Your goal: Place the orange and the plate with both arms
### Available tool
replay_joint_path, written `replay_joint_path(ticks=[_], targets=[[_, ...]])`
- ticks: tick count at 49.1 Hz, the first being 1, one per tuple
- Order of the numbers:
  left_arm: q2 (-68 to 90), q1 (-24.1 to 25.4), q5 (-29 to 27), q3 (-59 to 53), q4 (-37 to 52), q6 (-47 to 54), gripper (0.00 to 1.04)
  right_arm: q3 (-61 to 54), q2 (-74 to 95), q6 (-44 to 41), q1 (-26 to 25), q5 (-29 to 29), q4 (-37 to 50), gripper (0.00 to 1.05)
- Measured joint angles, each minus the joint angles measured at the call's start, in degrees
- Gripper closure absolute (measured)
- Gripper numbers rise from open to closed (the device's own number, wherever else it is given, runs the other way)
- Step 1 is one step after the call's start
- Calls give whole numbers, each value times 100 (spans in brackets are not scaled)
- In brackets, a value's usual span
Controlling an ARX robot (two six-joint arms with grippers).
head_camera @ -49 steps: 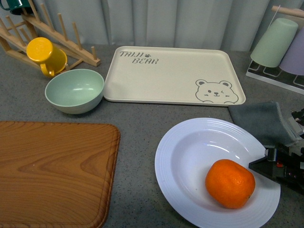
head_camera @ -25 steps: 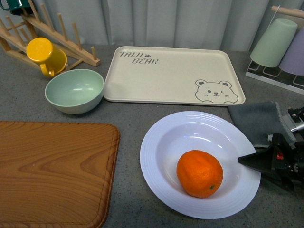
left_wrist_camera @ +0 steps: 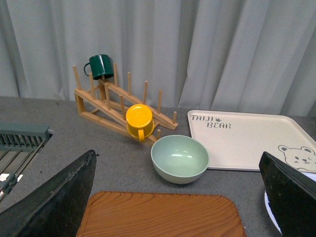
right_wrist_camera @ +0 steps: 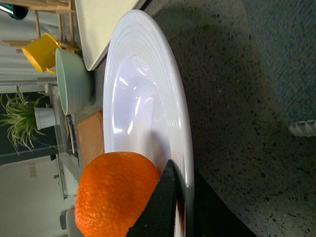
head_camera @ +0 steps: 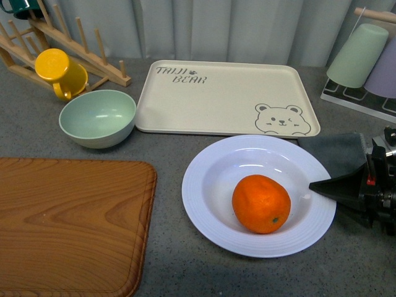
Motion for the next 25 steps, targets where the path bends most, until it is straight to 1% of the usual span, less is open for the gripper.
replay_joint_path(ticks=[16,25], targets=[[0,0,0,0,0,0,6,-109,-118,409,-39,-125,595,103],[0,0,0,0,0,0,6,-177,-184,693,-50,-197,1078,103]])
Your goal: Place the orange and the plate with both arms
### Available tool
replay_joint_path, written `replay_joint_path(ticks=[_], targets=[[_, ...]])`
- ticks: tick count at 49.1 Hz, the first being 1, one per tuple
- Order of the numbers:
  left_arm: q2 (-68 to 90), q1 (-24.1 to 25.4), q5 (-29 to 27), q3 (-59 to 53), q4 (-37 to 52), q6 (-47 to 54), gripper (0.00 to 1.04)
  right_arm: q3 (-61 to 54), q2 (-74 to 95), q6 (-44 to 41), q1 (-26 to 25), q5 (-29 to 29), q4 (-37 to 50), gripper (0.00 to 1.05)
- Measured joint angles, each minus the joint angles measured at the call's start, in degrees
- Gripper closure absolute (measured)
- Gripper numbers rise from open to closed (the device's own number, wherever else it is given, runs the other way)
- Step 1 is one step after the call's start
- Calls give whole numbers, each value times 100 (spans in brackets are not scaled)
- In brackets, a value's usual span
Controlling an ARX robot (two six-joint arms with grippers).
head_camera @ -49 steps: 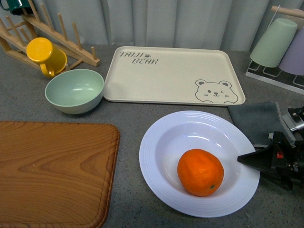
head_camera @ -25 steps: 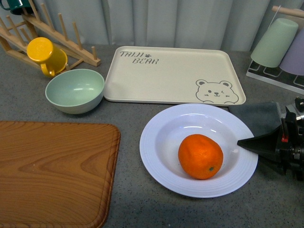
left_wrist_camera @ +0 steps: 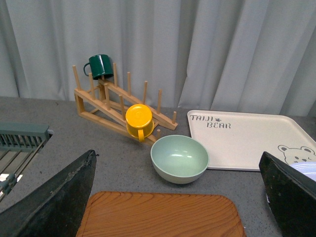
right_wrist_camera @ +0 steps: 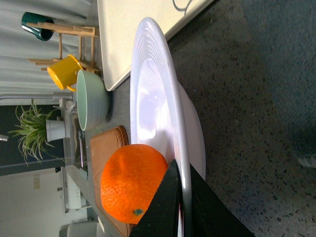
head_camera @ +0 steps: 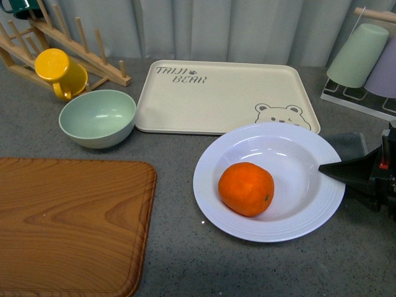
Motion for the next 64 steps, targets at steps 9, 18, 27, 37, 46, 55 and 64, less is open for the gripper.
replay_joint_path(ticks=[9,18,27,37,46,55,64], targets=[[0,0,0,0,0,0,6,-70,-153,238,-24,-129,424,103],[0,0,0,0,0,0,6,-44,-422,732,17,-291,949,103],[0,0,0,0,0,0,6,638,-186,1362,138,-155,1244,103],[0,0,0,0,0,0,6,2006,717,1952,339,153,1263,103],[0,0,0,0,0,0,6,3390,1523,2262,636,485,874,103],[0,0,0,0,0,0,6,4835,2304,2253,951,776,-177,103],[0,0,0,0,0,0,6,5676,2636,2039,1108,970,-1097,103]])
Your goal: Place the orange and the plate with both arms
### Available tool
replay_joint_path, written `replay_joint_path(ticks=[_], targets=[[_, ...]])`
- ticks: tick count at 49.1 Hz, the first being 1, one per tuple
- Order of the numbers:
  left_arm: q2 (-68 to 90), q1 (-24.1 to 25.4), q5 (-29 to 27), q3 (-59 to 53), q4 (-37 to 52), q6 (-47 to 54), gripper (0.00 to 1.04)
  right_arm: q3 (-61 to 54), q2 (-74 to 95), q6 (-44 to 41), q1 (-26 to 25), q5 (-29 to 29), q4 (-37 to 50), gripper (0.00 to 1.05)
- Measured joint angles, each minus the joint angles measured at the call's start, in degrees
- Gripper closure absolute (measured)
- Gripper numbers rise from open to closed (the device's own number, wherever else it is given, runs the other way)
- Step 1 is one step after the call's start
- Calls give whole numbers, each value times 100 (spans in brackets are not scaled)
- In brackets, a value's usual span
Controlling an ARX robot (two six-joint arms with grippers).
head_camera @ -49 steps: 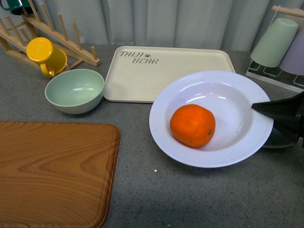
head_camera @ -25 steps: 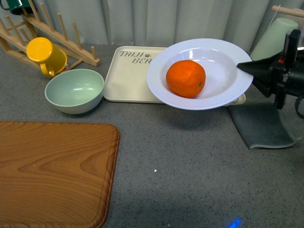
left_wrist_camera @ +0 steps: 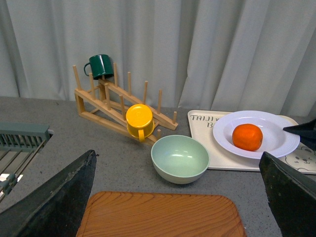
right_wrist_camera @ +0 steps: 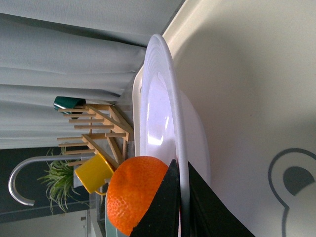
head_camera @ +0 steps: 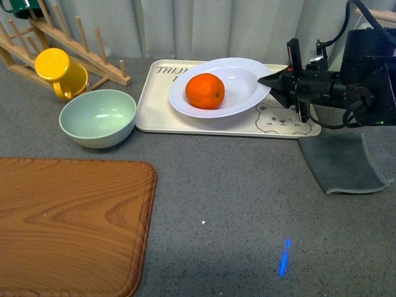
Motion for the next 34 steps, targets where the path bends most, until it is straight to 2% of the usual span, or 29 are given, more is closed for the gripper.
replay_joint_path(ticks=[7,12,34], targets=[[0,0,0,0,0,0,6,271,50,-354,83,4,-538,102],[0,0,0,0,0,0,6,103,7,-457,94,31,-542,83],[0,0,0,0,0,0,6,-942,-761,-695,13,140,-225,19]])
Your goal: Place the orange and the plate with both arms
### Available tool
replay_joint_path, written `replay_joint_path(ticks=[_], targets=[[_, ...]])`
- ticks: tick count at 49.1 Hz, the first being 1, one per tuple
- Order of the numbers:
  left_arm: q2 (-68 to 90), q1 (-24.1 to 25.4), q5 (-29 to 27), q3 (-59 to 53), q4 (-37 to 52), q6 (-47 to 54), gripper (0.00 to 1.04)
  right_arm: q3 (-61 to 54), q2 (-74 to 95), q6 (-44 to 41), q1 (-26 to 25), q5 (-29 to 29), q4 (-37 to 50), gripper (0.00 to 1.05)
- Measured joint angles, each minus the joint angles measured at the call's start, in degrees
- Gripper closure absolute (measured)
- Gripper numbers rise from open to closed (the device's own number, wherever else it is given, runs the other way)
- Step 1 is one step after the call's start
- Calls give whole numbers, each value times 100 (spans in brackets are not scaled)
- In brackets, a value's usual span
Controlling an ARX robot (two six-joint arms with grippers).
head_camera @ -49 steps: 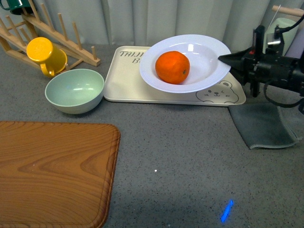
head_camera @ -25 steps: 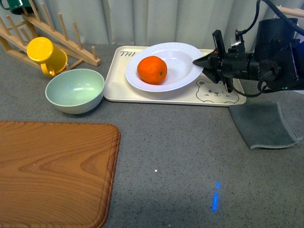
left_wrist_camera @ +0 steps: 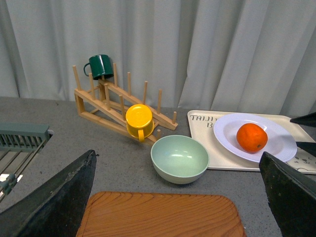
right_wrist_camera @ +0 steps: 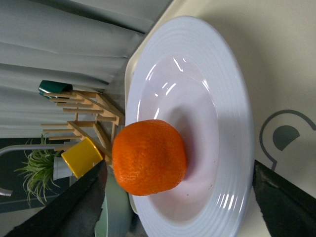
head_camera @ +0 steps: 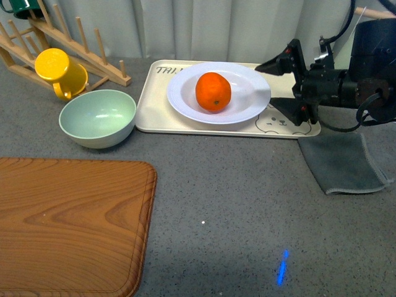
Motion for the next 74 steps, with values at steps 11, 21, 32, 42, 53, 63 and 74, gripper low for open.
replay_joint_path(ticks=[11,21,32,42,53,63,74], targets=[[0,0,0,0,0,0,6,-632,-855,-660,17,557,-435,9],[0,0,0,0,0,0,6,-1635,-1670,-1790,227,1318,-531,9],[0,0,0,0,0,0,6,-3099,-2822,-2852,437,2382,-48,9],[0,0,0,0,0,0,6,-4212,-3842,-3504,393,2852,116,9],[0,0,0,0,0,0,6,-5462,-5344,-4188,402,4022,352,9],[0,0,0,0,0,0,6,-6542,-6352,-4610,514,4900,527,9],[-7,0,2,0,0,0,6,-7272,-5781,-5156,433,4809,3150,29]])
